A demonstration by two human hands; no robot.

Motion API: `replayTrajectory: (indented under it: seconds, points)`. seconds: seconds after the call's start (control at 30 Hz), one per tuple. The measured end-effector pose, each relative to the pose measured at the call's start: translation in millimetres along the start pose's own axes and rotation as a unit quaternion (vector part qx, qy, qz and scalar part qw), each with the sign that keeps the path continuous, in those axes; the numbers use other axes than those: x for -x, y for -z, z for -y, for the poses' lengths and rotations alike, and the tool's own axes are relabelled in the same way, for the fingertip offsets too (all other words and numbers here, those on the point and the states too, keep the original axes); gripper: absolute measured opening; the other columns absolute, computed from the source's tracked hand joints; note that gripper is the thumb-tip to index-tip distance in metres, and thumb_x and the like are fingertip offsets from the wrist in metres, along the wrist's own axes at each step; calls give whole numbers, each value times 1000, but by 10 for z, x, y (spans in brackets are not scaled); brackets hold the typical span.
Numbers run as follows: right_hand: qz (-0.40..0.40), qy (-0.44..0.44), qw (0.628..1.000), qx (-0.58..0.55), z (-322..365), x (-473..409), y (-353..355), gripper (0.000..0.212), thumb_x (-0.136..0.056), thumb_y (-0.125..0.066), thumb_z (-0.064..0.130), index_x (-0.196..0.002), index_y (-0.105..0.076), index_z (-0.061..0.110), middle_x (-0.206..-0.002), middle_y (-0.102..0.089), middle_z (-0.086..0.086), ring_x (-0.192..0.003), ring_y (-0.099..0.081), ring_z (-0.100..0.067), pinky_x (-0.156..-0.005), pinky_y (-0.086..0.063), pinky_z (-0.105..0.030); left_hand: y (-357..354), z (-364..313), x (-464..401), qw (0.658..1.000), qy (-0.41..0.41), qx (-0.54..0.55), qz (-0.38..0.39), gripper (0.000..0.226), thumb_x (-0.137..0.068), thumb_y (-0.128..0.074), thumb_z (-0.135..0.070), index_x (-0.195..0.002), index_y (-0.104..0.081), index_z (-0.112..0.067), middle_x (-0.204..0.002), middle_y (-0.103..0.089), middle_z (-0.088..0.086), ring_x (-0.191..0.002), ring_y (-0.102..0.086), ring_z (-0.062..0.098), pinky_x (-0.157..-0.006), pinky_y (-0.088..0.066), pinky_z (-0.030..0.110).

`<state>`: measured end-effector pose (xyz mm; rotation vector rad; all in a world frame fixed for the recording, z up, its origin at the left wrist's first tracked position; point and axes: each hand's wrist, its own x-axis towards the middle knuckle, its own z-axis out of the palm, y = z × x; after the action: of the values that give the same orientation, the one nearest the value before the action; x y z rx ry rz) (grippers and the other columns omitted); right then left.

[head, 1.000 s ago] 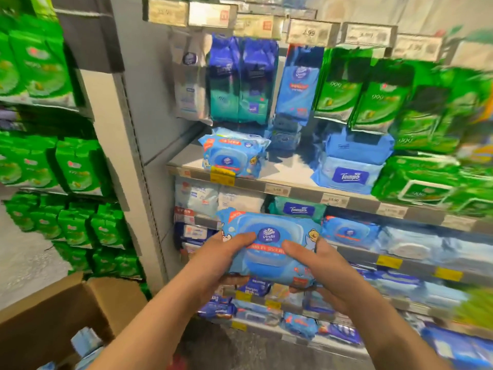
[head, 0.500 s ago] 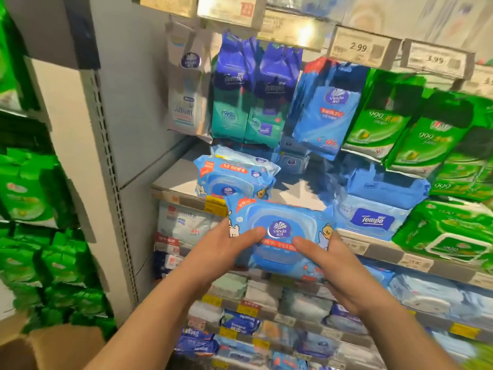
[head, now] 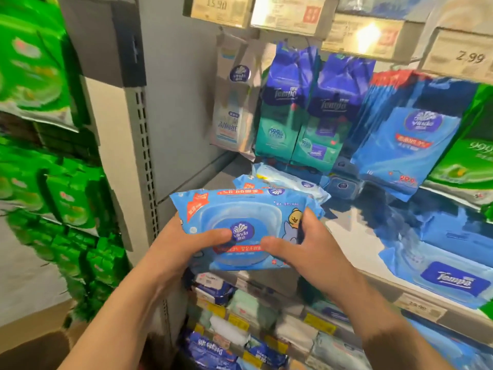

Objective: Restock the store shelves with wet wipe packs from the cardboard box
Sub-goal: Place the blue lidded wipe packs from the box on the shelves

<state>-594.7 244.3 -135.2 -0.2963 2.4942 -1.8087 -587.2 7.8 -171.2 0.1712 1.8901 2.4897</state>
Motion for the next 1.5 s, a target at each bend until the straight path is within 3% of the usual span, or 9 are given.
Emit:
replayTrajectory:
  seconds: [0.2,0.27,0.4,0.57,0.9,1.1,1.27,1.4,1.5]
  points:
    - [58,88,994,10,51,-427,-187,41,-89,-79,20,-121,-61,38,-118,-71,27,-115,-65,3,-100,-51,-24,124,-171,122,985,-119,-23,-124,60,-57,-85,7,-112,-70,-8,-107,-78,11,-95,-76,29,-72,-62,33]
    - [47,99,994,3,16,-510,-199,54,-91,-75,14,-134,-53,38,-125,-63,30,-120,-58,10,-102,-45,-15,176,-201,107,971,-162,-32,-173,63,-61,-87,3,-120,-68,-8,-113,-77,11,-101,-75,31,-79,-62,38]
    - [-5,122,992,18,-82,-610,-123,51,-92,-74,13,-123,-51,47,-129,-62,16,-122,-60,3,-112,-46,-30,207,-217,2,946,-207,-61,-244,71,-65,-90,-2,-130,-62,-5,-120,-74,11,-108,-73,31,-90,-61,46]
    - [-48,133,990,2,-146,-570,7,40,-77,-68,51,-116,-62,43,-120,-71,9,-117,-65,-7,-109,-49,-41,158,-96,-282,923,-211,-95,-306,73,-63,-94,-9,-129,-62,-11,-119,-75,7,-108,-73,28,-94,-58,53]
    - [-122,142,980,68,-184,-554,406,31,-93,-72,13,-108,-65,39,-107,-71,13,-104,-68,-3,-97,-56,-34,165,132,-918,896,-146,-159,-387,83,-48,-98,-41,-121,-59,-30,-112,-74,-10,-98,-73,11,-90,-60,46]
    - [-145,112,980,80,-188,-567,506,28,-92,-71,15,-106,-66,39,-102,-71,16,-93,-66,-2,-87,-55,-35,100,231,-1233,895,-80,-189,-396,73,-57,-99,-37,-114,-56,-21,-104,-70,-6,-90,-70,12,-73,-57,32]
    - [-153,117,978,86,-215,-562,571,26,-91,-71,17,-107,-67,37,-102,-71,14,-96,-65,-2,-85,-52,-23,155,330,-1507,906,-51,-251,-338,71,-56,-85,-64,-106,-71,-16,-94,-77,-5,-82,-74,8,-64,-56,27]
    - [-166,126,973,100,-257,-577,625,24,-93,-70,19,-110,-68,35,-102,-71,16,-98,-65,-4,-83,-51,-25,91,229,-1655,909,-47,-303,-284,29,-84,-80,-42,-87,-76,-13,-80,-77,-1,-76,-74,19,-62,-55,32]
    - [-176,117,971,113,-277,-592,660,22,-94,-68,23,-109,-68,39,-104,-71,18,-98,-63,-3,-78,-50,-25,36,189,-1767,902,-26,-350,-253,29,-90,-75,-42,-83,-72,-14,-76,-73,-5,-71,-69,16,-57,-50,29]
